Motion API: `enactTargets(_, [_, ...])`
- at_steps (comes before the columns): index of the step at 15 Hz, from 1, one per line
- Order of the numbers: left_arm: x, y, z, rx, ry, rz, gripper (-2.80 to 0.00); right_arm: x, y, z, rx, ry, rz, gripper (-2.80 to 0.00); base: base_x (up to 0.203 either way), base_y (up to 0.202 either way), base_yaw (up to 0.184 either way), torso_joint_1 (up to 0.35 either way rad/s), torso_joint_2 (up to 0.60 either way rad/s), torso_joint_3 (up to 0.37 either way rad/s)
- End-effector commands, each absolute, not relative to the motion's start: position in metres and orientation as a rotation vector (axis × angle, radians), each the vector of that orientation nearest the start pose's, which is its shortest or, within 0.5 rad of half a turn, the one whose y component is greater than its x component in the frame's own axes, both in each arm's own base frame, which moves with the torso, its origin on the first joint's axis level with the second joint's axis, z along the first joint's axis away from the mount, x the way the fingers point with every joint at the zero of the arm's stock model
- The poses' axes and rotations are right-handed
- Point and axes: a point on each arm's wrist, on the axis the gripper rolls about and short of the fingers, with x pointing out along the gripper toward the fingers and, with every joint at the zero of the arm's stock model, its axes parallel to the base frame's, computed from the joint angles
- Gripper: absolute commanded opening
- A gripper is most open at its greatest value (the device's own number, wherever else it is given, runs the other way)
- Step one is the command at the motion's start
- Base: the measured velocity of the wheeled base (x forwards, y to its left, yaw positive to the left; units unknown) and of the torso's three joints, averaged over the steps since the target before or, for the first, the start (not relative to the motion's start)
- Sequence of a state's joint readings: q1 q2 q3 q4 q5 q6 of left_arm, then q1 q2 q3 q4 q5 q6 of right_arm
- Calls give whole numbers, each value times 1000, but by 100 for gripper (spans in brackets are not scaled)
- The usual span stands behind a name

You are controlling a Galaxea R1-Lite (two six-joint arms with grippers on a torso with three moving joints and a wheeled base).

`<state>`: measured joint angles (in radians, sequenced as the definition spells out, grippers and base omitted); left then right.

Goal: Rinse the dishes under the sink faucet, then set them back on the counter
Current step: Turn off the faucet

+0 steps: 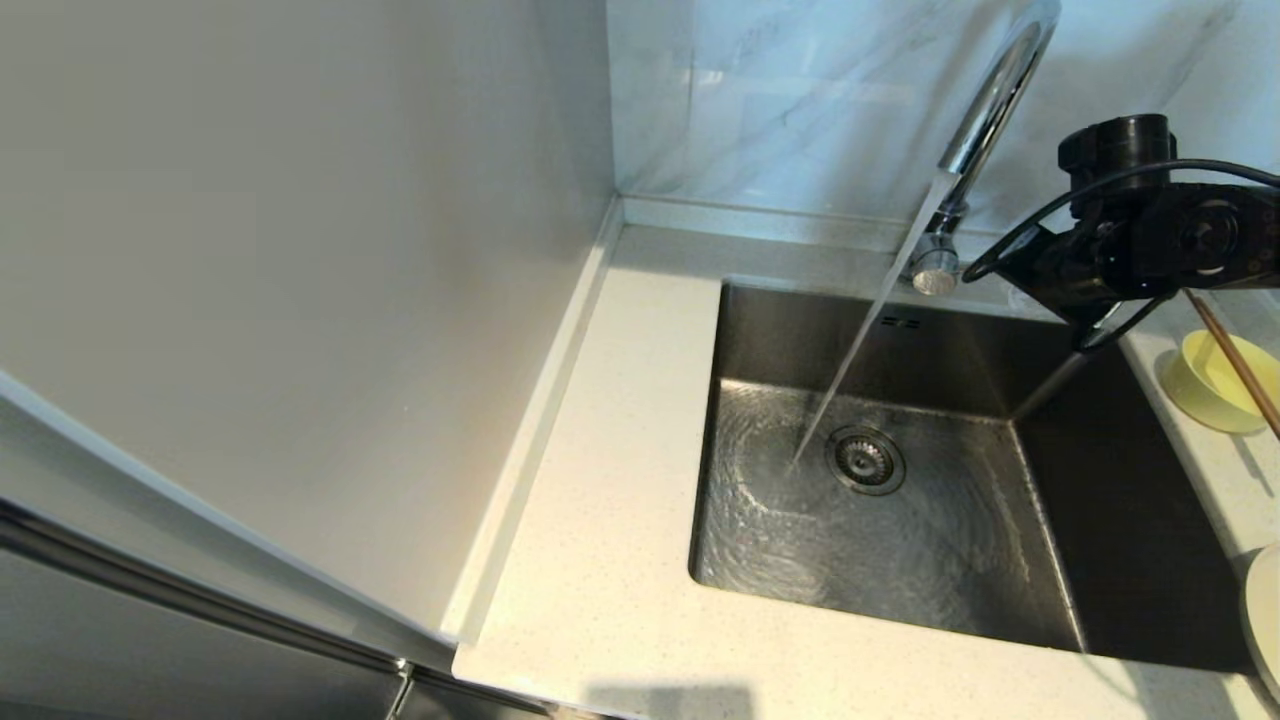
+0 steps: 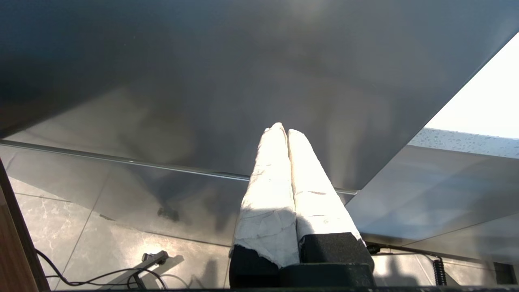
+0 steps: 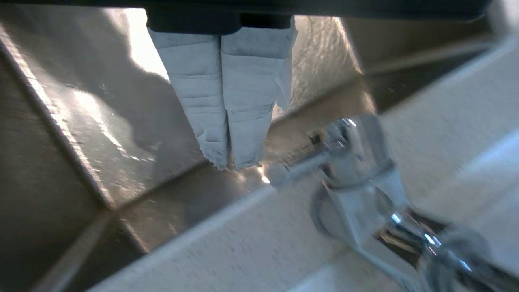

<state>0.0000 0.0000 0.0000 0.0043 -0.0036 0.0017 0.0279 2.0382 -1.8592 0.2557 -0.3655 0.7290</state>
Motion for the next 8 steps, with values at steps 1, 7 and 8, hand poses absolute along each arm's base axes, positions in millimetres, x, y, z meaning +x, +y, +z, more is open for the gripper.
enactTargets(1, [-23,0,75,2,5,-4,-280,418,3,268,649,273,-473,-280,0,0,0,0,0,0])
enactTargets(7, [-23,0,75,2,5,-5,-280,423,4,285,723,169,-445,-280,0,0,0,0,0,0])
enactTargets(8, [-23,0,75,2,5,-5,-280,423,4,286,726,165,-442,-280,0,0,0,0,0,0])
